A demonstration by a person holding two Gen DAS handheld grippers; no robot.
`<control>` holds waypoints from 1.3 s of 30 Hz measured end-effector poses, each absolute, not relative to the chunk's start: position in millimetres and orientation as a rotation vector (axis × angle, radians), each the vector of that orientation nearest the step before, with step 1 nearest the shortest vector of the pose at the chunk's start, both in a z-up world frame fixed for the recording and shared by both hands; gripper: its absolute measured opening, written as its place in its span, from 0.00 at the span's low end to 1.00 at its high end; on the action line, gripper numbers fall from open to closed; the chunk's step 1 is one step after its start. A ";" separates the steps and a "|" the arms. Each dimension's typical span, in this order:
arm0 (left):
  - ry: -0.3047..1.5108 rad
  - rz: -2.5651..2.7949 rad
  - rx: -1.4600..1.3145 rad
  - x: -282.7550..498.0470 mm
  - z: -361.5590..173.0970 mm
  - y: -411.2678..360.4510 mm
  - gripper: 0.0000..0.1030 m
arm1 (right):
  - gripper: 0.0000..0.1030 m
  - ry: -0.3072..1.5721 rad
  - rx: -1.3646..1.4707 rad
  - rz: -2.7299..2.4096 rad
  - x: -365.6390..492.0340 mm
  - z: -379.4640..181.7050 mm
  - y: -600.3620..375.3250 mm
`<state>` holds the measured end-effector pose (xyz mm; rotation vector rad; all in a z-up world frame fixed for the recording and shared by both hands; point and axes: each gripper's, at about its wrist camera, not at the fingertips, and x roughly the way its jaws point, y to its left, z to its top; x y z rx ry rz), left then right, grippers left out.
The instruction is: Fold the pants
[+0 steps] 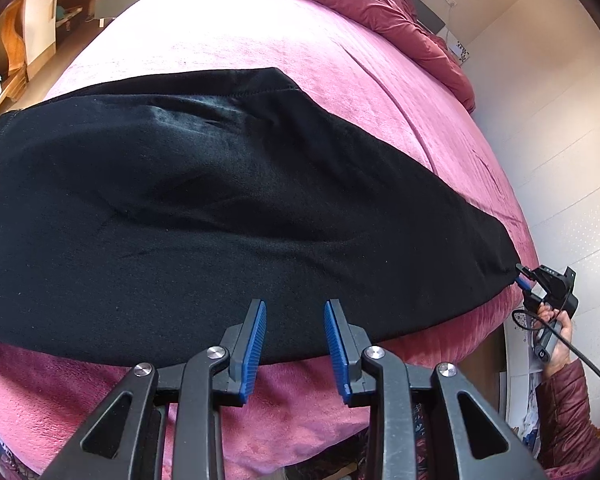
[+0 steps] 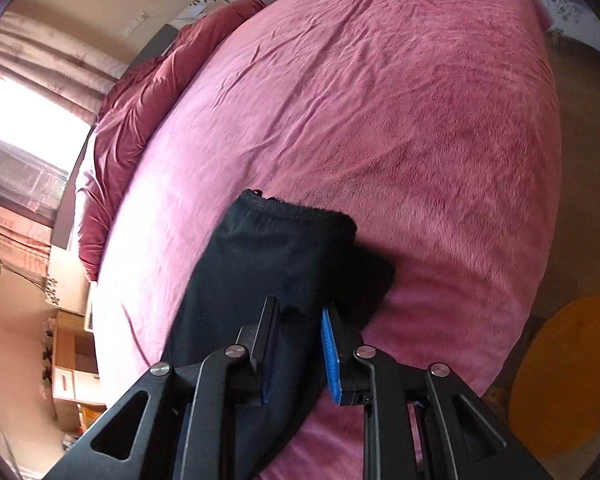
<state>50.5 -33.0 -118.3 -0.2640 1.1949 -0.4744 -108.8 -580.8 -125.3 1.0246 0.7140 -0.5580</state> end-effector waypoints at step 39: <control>1.151 -0.409 -0.185 49.1 -114.3 -35.9 0.32 | 0.34 0.811 0.961 -0.695 -138.8 -146.5 -592.6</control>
